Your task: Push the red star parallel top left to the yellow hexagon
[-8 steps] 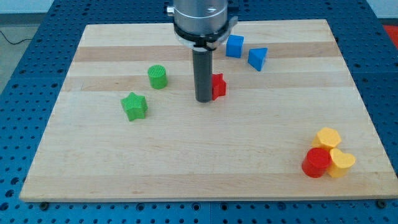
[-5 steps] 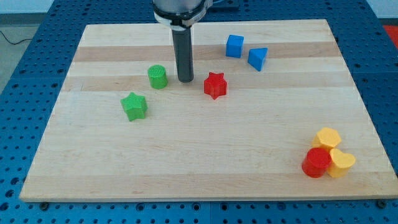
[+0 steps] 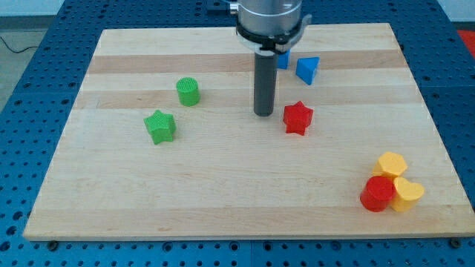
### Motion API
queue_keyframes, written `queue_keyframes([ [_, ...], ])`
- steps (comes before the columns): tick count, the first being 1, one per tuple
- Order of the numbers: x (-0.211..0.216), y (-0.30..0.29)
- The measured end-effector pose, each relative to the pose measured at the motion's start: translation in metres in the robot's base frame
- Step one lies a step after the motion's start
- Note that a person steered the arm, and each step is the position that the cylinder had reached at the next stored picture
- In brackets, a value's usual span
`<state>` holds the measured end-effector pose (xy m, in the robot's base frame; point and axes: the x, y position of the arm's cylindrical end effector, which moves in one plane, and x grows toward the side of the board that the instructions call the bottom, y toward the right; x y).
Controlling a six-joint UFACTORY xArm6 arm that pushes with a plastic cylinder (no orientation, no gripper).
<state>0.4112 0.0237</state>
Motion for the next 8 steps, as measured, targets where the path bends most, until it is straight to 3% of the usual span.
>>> queue_keyframes([
  [1,0.001,0.02],
  [3,0.074,0.088],
  [8,0.092,0.127],
])
